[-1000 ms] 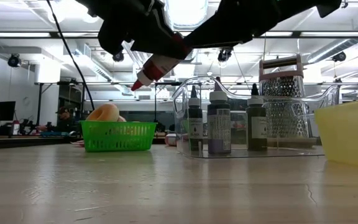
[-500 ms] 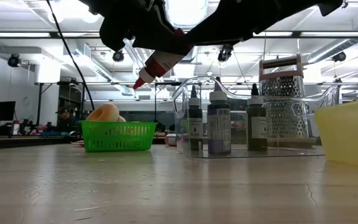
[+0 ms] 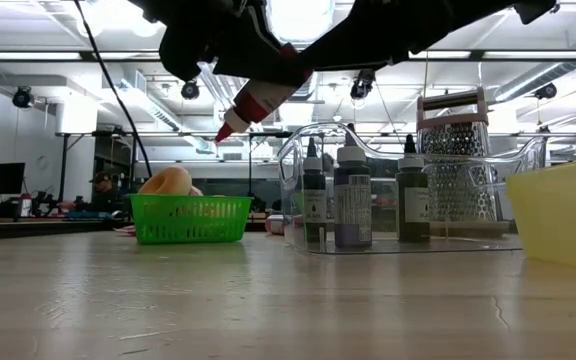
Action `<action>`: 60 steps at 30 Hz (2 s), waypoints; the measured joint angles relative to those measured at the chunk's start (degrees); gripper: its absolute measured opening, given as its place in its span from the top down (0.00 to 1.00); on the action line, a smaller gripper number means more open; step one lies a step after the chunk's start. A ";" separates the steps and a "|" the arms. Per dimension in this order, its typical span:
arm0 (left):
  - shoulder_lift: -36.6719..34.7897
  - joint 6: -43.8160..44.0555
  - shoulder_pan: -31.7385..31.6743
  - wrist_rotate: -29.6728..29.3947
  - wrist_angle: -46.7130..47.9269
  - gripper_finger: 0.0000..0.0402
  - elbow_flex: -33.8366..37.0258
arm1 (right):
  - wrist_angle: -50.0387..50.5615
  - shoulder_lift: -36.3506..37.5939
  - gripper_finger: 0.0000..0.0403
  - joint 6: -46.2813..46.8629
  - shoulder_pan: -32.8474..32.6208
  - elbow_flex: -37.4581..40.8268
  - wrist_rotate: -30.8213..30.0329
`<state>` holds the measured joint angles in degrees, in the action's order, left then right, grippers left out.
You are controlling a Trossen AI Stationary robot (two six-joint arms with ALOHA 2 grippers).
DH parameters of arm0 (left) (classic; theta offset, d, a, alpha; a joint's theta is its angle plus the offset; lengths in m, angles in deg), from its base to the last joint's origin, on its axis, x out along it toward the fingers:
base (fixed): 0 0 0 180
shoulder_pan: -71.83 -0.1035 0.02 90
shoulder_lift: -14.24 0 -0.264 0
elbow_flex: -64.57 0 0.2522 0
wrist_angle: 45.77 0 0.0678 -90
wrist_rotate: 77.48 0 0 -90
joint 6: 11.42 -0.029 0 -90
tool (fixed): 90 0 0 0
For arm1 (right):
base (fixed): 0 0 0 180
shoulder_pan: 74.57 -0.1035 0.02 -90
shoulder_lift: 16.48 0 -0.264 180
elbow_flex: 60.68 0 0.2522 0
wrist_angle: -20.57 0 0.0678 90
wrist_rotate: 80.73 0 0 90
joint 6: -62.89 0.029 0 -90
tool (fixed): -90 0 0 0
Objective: Pick & Place Food Item
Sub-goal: Put the red food coloring bottle into the transparent bin
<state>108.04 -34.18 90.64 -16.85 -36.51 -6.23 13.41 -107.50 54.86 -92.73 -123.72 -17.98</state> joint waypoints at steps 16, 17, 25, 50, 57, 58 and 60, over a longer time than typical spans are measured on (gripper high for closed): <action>-0.51 1.53 0.79 0.32 6.44 0.61 -0.28 | -0.76 -0.24 0.71 -0.15 0.07 0.00 -1.13; -0.81 1.54 0.93 0.24 7.11 0.60 -0.26 | -0.95 -0.24 0.71 -0.13 0.07 0.00 -1.36; -4.52 4.67 1.53 1.70 14.59 0.51 0.28 | -1.67 0.15 0.99 -0.02 0.28 -0.01 -4.21; -5.03 33.94 1.15 15.73 34.07 0.51 9.00 | 8.33 0.55 0.97 3.49 -0.07 -1.78 3.12; -4.98 18.44 1.26 11.71 32.54 0.51 9.62 | 15.00 0.55 0.84 4.30 -0.07 -4.31 3.28; -4.98 16.08 1.04 10.54 31.82 0.51 9.51 | 15.65 0.55 0.82 4.52 -0.07 -4.61 3.28; -4.98 12.29 0.37 8.19 30.87 0.51 9.25 | 16.61 0.55 0.77 4.67 -0.07 -5.13 3.28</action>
<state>103.06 -21.89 91.00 -8.66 -5.65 3.02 30.02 -106.95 59.52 -92.79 -128.85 -14.70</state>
